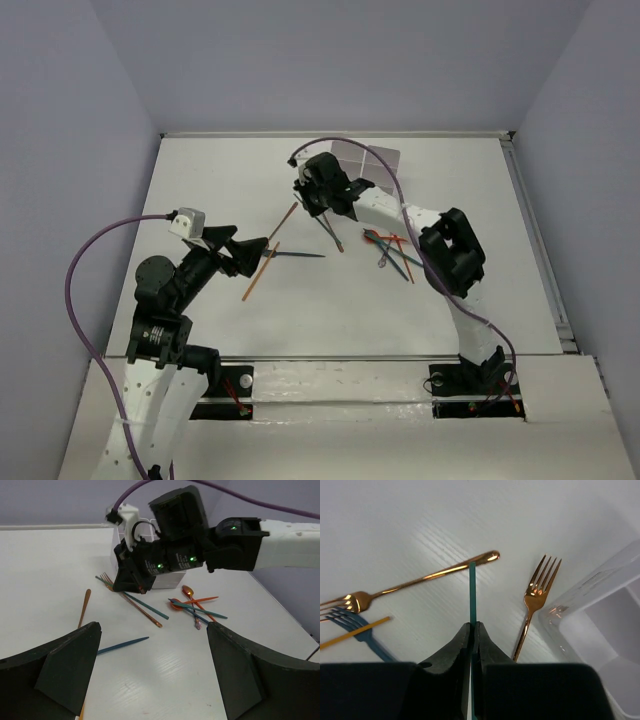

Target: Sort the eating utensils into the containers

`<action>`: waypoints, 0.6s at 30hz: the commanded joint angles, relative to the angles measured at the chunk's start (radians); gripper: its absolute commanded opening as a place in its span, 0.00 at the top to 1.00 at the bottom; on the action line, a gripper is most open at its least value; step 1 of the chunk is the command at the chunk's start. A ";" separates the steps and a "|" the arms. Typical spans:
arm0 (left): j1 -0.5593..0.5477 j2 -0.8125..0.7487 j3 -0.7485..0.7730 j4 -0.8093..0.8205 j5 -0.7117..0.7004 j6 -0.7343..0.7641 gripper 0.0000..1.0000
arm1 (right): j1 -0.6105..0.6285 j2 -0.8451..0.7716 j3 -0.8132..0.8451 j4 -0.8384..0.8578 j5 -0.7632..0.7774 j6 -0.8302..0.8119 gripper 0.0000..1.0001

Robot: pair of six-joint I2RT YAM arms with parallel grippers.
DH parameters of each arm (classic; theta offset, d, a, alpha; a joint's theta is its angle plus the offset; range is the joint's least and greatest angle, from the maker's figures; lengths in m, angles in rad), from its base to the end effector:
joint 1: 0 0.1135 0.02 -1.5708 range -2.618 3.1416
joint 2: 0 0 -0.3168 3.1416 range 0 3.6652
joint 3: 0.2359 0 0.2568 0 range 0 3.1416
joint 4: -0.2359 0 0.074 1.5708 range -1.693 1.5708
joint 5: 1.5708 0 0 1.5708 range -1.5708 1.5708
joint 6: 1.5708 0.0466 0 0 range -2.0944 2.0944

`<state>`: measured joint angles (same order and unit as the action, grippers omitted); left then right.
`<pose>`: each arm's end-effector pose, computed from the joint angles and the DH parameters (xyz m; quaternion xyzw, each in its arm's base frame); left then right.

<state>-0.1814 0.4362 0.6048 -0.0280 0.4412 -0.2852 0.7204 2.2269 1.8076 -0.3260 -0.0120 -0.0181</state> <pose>0.0790 -0.0347 0.3647 0.1318 0.6475 -0.3099 0.6836 0.4163 0.3661 0.2359 -0.3328 0.8534 0.1431 0.3748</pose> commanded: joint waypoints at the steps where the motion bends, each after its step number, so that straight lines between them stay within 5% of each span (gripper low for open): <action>1: -0.001 -0.002 0.046 0.042 0.013 0.012 0.01 | -0.004 -0.197 -0.039 0.243 -0.020 0.017 0.93; 8: -0.001 0.007 0.049 0.037 0.011 0.015 0.01 | -0.077 -0.251 -0.071 0.579 0.127 0.069 0.93; 18: -0.001 0.030 0.053 0.033 0.005 0.023 0.01 | -0.205 -0.093 0.074 0.889 0.201 0.049 0.93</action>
<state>-0.1814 0.4568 0.6060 -0.0288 0.4408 -0.2806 0.5472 2.0758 1.7920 0.3786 0.1349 0.0517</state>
